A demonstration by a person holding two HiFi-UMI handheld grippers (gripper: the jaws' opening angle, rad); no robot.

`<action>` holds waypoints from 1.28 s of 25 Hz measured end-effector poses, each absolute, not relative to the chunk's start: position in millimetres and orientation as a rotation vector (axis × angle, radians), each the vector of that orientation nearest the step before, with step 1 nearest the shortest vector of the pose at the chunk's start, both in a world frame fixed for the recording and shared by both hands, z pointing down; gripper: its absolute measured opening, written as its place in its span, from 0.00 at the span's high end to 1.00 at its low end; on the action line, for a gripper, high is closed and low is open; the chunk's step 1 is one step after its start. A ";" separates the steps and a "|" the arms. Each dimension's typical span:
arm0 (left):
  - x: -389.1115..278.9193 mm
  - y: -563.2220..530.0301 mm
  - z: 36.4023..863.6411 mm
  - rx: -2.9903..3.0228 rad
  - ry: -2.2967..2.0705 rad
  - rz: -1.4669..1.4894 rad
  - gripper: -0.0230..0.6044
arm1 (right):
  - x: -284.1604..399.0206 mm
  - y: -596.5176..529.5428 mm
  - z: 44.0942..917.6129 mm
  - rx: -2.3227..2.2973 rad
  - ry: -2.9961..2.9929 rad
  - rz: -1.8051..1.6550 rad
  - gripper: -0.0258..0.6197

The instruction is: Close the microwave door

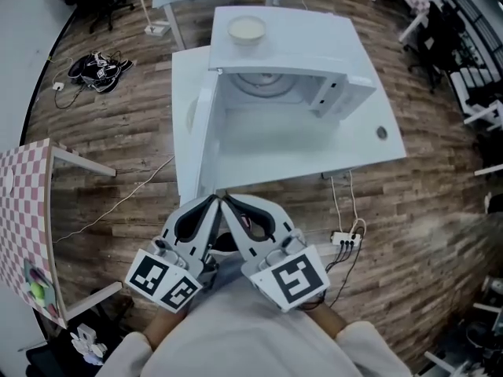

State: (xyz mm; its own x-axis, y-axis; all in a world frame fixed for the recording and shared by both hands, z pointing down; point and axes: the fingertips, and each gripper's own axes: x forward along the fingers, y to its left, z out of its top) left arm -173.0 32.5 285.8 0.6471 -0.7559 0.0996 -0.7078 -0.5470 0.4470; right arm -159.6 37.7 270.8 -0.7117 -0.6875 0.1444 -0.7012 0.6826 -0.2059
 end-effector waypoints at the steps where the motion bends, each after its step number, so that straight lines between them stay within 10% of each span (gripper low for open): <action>1: -176.8 32.5 281.3 2.410 -1.128 -0.159 0.93 | -163.3 35.7 267.7 1.169 -2.841 0.385 0.92; 32: -271.2 30.8 345.4 2.303 -1.247 0.031 0.93 | -220.7 34.4 292.5 0.983 -2.799 0.444 0.92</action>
